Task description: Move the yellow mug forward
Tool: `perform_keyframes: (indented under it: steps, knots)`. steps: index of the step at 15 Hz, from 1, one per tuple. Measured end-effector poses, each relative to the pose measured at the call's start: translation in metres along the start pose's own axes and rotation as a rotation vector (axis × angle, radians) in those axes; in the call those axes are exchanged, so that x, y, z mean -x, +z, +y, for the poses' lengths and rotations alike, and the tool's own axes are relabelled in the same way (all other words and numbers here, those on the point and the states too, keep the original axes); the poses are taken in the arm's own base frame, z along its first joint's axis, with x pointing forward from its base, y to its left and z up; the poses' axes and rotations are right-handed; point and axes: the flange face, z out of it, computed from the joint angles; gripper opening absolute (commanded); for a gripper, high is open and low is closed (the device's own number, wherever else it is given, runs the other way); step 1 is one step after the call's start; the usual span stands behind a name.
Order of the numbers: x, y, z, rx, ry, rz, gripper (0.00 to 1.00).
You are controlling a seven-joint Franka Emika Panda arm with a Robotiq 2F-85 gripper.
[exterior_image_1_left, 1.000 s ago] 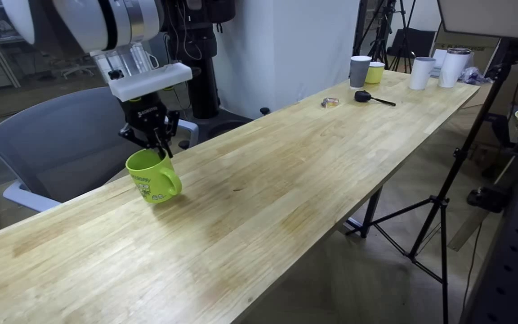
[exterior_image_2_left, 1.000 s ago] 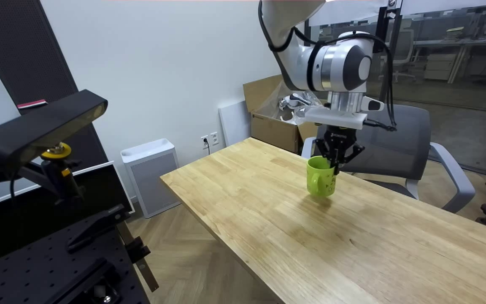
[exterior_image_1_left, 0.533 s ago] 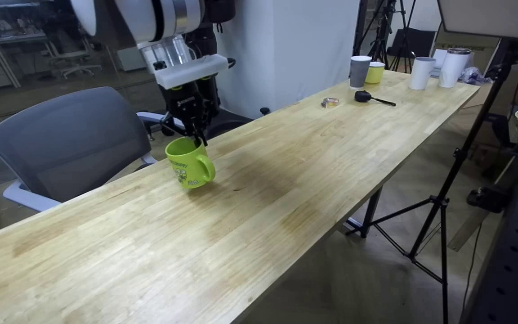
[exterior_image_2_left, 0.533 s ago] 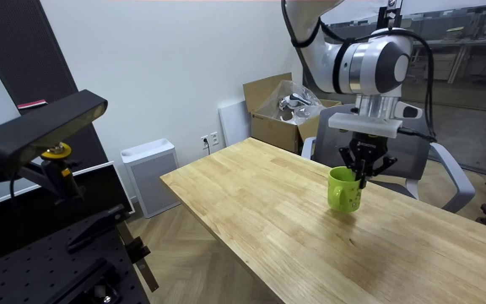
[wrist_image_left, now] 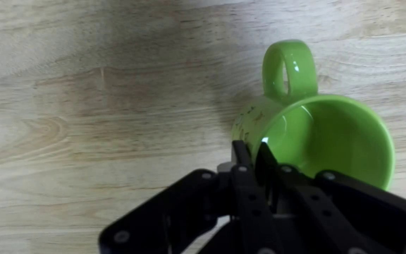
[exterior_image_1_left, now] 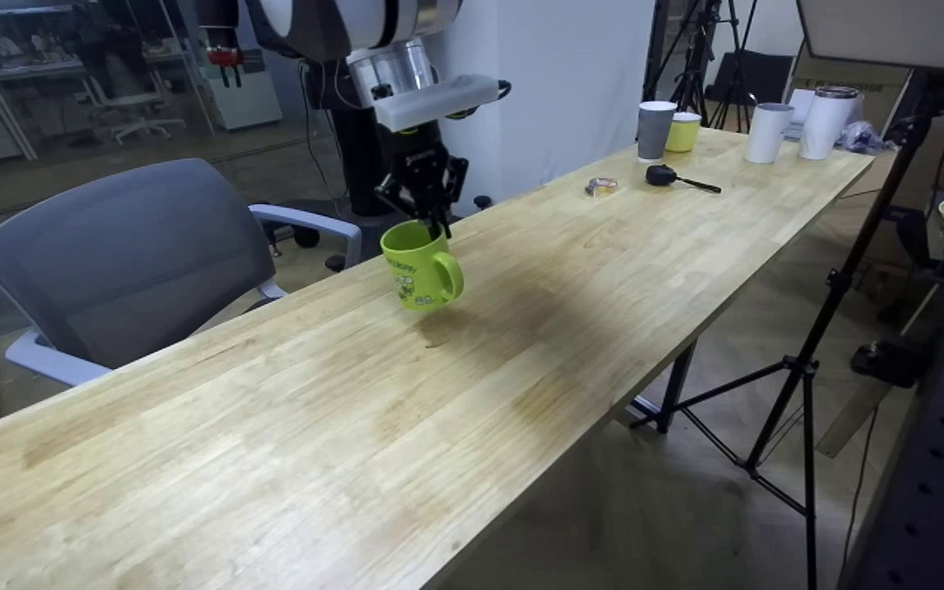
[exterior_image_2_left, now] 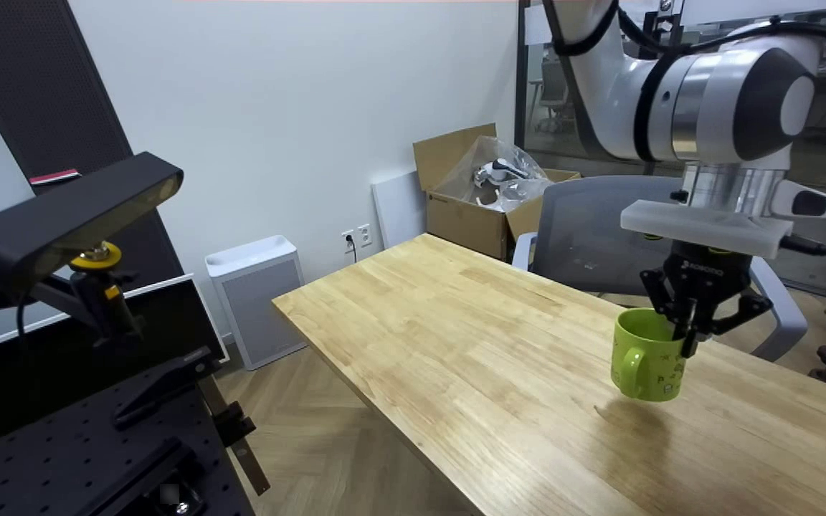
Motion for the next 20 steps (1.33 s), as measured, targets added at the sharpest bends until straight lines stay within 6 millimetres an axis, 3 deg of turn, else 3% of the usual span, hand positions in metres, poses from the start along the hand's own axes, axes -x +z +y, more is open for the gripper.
perform_keyframes:
  steps: [4, 8, 20]
  knots:
    - [0.017, 0.005, 0.036, -0.008, 0.054, 0.031, 0.02]
    - [0.035, 0.013, 0.056, -0.028, 0.094, 0.065, 0.02]
    - [0.074, 0.043, 0.066, -0.163, 0.142, 0.038, 0.02]
